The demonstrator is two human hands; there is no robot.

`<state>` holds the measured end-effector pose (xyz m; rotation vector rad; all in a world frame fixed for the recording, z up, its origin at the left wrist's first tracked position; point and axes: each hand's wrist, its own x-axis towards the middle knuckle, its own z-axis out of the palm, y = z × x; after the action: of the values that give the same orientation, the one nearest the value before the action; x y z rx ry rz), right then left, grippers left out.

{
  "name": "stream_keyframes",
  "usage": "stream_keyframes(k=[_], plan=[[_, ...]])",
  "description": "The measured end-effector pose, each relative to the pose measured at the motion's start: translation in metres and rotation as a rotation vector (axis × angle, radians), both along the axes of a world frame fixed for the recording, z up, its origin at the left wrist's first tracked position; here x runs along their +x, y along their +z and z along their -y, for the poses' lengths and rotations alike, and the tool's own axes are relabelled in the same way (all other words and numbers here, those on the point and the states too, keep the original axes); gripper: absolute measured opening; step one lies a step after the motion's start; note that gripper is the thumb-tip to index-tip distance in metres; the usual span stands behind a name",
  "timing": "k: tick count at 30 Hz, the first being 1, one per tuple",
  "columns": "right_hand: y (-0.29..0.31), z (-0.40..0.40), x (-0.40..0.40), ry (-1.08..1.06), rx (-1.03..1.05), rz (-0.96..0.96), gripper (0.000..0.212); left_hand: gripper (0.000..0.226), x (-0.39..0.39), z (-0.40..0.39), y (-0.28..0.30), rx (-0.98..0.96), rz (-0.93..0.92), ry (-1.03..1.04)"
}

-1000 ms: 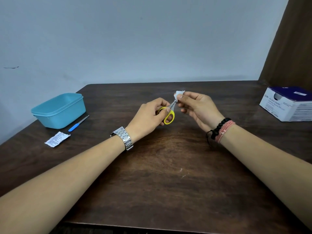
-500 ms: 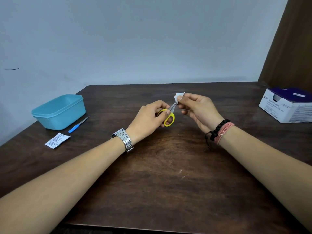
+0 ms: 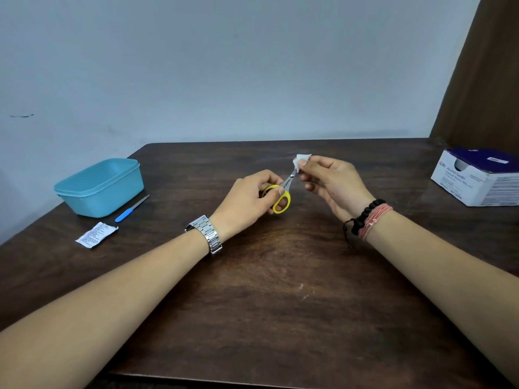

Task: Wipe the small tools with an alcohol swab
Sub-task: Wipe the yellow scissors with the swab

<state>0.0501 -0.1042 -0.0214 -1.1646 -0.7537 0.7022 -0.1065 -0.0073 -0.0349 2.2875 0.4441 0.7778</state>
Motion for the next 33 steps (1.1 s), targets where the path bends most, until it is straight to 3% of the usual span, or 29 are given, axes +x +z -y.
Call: stream_keyframes(k=[7, 15, 22, 33], plan=[[-0.004, -0.001, -0.003, 0.055, -0.05, 0.042, 0.011, 0.007, -0.001, 0.0, 0.001, 0.013, -0.003, 0.004], [0.004, 0.001, 0.009, -0.1, 0.042, -0.055, 0.004, 0.004, 0.0, 0.0, 0.001, -0.046, 0.011, 0.044], [-0.009, -0.001, 0.0, -0.017, -0.149, 0.328, 0.008, 0.009, 0.001, -0.005, 0.0, -0.23, 0.091, 0.054], [-0.008, 0.0, -0.007, 0.034, -0.096, 0.394, 0.009, 0.012, 0.001, -0.005, 0.001, -0.228, 0.094, 0.068]])
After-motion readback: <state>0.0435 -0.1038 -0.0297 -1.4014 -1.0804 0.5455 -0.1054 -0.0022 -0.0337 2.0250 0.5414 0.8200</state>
